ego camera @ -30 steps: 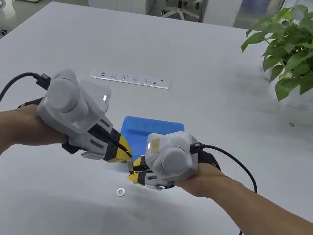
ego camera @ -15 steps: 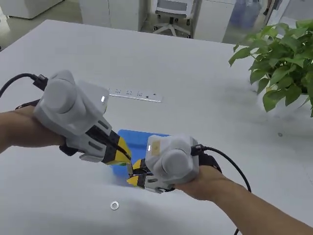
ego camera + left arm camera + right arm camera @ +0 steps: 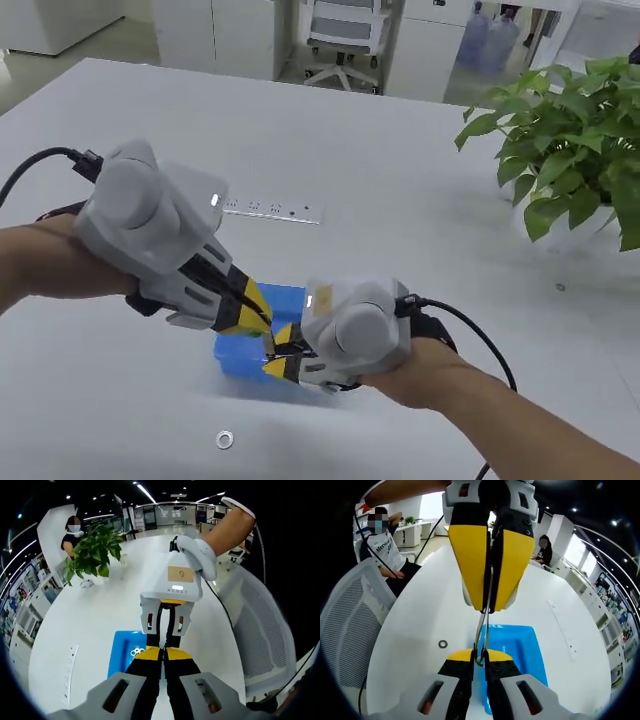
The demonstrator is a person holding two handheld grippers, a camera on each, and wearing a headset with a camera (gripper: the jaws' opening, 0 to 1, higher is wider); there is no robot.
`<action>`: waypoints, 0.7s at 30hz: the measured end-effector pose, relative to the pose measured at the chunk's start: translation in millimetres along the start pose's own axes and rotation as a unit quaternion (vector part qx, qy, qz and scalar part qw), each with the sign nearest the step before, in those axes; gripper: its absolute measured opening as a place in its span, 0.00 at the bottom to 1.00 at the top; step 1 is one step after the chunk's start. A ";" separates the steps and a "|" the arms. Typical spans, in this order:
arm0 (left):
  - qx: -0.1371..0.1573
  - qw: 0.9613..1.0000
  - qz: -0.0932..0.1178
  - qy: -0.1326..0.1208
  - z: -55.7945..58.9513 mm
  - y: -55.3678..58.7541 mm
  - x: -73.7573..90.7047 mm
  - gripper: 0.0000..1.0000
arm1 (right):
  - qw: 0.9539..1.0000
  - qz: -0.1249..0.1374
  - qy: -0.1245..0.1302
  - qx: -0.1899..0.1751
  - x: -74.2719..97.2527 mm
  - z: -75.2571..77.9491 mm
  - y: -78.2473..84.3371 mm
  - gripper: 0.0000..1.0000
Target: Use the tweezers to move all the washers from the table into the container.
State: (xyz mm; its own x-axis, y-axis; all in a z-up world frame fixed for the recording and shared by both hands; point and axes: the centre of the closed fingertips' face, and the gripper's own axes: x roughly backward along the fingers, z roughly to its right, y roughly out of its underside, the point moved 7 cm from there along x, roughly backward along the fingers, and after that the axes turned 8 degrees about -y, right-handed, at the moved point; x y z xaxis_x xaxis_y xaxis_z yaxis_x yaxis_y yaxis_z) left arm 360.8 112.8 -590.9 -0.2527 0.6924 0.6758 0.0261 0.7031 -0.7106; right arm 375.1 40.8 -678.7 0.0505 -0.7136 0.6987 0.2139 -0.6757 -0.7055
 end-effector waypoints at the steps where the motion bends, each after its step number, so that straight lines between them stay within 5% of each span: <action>1: -0.001 1.000 0.001 -0.001 -2.1 -0.4 -0.7 0.05 | 1.000 0.000 0.002 0.000 1.0 2.0 0.7 0.09; 21: -0.006 1.000 -0.001 0.006 -27.0 5.6 -23.4 0.05 | 1.000 -0.002 0.005 -0.014 -1.6 26.5 20.9 0.09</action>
State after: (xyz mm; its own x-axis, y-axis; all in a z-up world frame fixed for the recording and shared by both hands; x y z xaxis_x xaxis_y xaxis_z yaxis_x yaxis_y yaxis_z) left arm 393.0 105.0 -605.4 -0.2404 0.6932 0.6795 0.0379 0.7062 -0.7070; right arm 405.3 32.7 -691.5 0.0397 -0.7128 0.7003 0.1861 -0.6833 -0.7060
